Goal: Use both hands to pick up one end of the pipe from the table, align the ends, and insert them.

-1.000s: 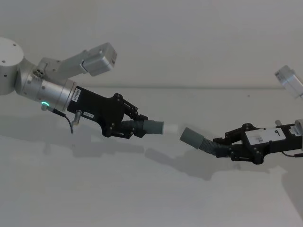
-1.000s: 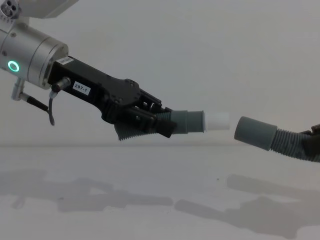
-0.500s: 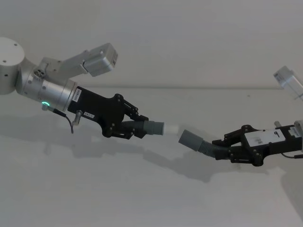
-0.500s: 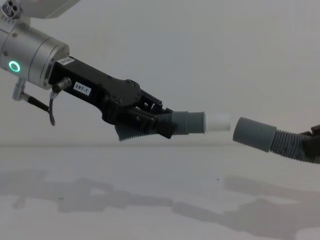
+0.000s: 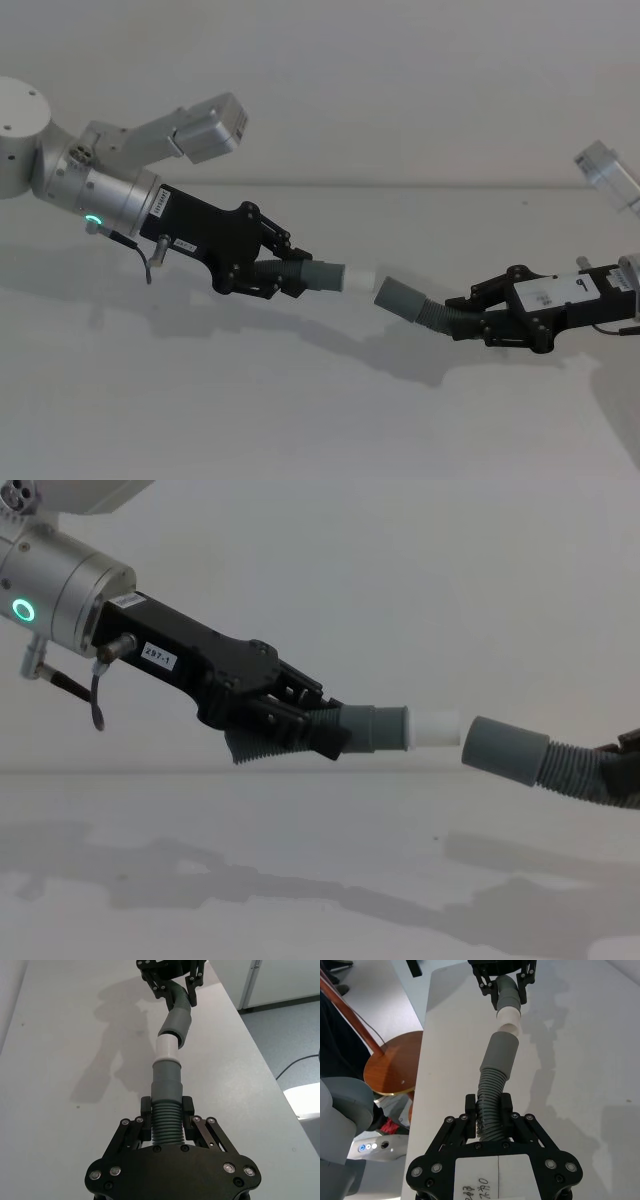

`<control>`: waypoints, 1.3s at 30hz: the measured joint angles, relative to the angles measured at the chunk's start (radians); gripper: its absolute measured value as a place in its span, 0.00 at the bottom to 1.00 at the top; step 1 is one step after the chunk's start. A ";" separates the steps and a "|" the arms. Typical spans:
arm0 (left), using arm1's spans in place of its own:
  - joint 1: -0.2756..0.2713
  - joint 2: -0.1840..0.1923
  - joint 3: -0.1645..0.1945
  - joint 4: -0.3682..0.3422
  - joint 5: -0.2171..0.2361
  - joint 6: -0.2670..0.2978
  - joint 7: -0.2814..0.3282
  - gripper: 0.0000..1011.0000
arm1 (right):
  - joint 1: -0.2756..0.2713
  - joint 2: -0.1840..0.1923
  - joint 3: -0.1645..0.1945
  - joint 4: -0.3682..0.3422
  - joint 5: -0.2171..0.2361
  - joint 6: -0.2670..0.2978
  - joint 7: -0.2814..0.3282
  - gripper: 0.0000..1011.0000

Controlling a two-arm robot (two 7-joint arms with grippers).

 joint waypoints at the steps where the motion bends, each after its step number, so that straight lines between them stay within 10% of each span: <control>1: 0.000 0.000 0.001 -0.001 -0.001 0.000 -0.001 0.34 | 0.001 0.000 -0.001 0.000 0.000 -0.001 0.000 0.27; 39: -0.009 -0.003 0.036 0.000 -0.029 -0.006 -0.006 0.34 | 0.034 0.009 -0.035 -0.006 0.019 -0.010 0.022 0.27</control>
